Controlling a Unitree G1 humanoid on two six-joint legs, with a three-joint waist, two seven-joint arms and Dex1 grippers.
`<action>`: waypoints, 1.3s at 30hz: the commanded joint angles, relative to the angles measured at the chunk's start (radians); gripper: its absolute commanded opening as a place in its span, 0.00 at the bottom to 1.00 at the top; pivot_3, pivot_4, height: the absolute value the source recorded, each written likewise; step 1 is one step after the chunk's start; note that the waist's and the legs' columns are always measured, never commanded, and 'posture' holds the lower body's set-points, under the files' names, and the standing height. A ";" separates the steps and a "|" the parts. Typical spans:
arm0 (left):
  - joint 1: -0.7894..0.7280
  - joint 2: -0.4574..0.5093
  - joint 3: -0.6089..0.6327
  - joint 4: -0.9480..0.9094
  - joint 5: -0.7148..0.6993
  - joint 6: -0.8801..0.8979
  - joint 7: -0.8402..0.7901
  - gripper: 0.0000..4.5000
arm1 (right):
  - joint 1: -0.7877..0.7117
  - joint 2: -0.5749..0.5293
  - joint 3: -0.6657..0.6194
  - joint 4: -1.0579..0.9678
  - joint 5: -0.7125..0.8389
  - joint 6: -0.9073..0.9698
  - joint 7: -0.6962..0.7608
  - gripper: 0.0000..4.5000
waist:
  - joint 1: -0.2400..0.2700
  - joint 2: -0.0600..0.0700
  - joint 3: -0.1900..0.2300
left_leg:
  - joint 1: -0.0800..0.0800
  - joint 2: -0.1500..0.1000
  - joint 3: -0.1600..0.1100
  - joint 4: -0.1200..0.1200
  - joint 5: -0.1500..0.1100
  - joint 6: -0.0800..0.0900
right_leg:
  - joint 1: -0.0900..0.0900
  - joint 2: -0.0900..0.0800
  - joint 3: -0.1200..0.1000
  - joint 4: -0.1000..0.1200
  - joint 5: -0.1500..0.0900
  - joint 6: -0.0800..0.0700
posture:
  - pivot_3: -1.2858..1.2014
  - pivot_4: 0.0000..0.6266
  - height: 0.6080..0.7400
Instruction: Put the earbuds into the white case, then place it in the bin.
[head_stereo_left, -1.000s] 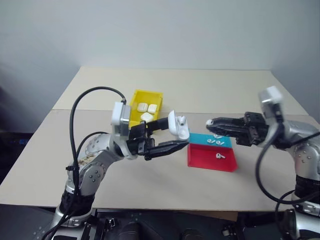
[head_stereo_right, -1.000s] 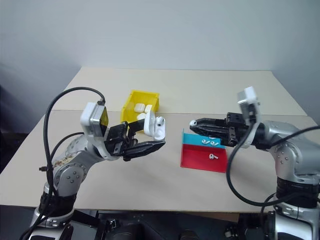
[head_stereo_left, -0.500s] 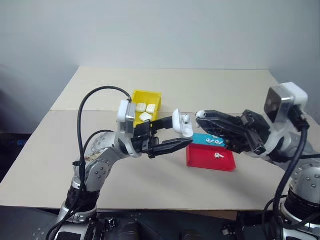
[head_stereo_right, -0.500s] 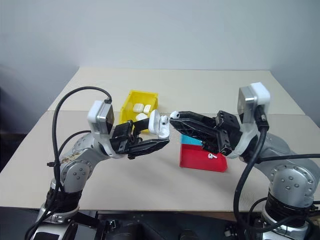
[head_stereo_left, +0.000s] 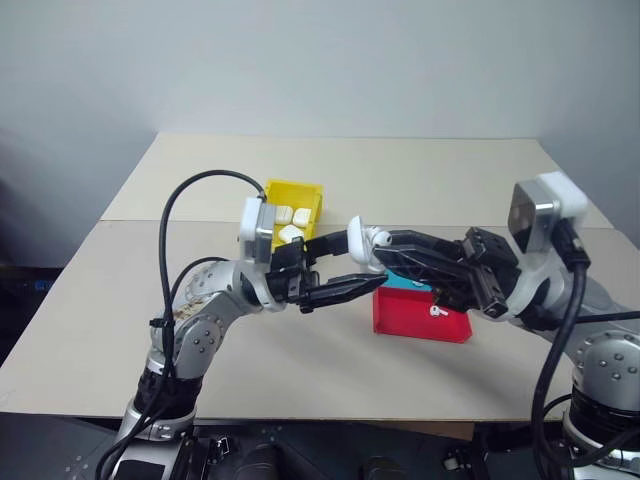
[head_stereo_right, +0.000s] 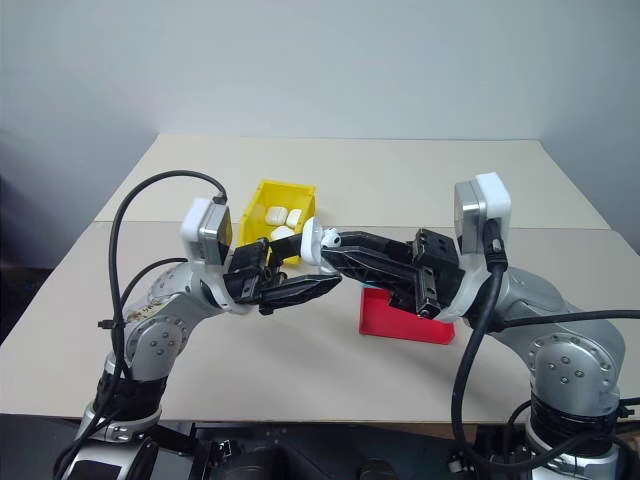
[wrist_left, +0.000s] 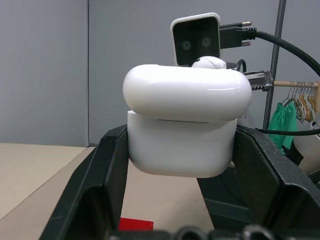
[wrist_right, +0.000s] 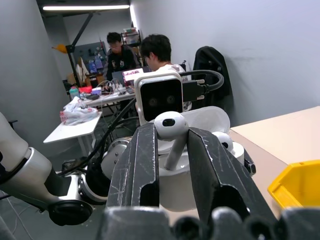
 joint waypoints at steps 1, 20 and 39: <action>-0.024 -0.009 0.001 -0.022 -0.005 -0.001 0.002 0.63 | 0.009 -0.032 0.023 -0.022 -0.039 -0.041 0.026 0.15 | 0.000 0.000 0.000 | 0.000 0.000 0.000 0.000 0.000 0.000 | 0.000 0.000 0.000 0.000 0.000 0.000 | 0.52 0.24 1.00; 0.001 0.014 0.025 -0.035 0.001 0.003 0.007 0.63 | -0.041 -0.157 -0.085 0.155 0.063 -0.084 0.130 0.15 | 0.001 0.000 0.000 | 0.000 0.000 0.000 -0.001 0.000 0.000 | 0.000 0.000 0.000 -0.001 0.000 0.000 | 0.52 0.24 1.00; 0.068 0.023 0.064 -0.116 0.002 -0.005 0.079 0.63 | -0.274 -0.427 0.726 0.468 -1.089 -0.355 0.483 0.15 | 0.003 0.001 0.000 | -0.004 0.000 0.003 -0.003 0.000 0.000 | -0.007 0.000 0.003 -0.003 0.000 0.000 | 0.52 0.24 1.00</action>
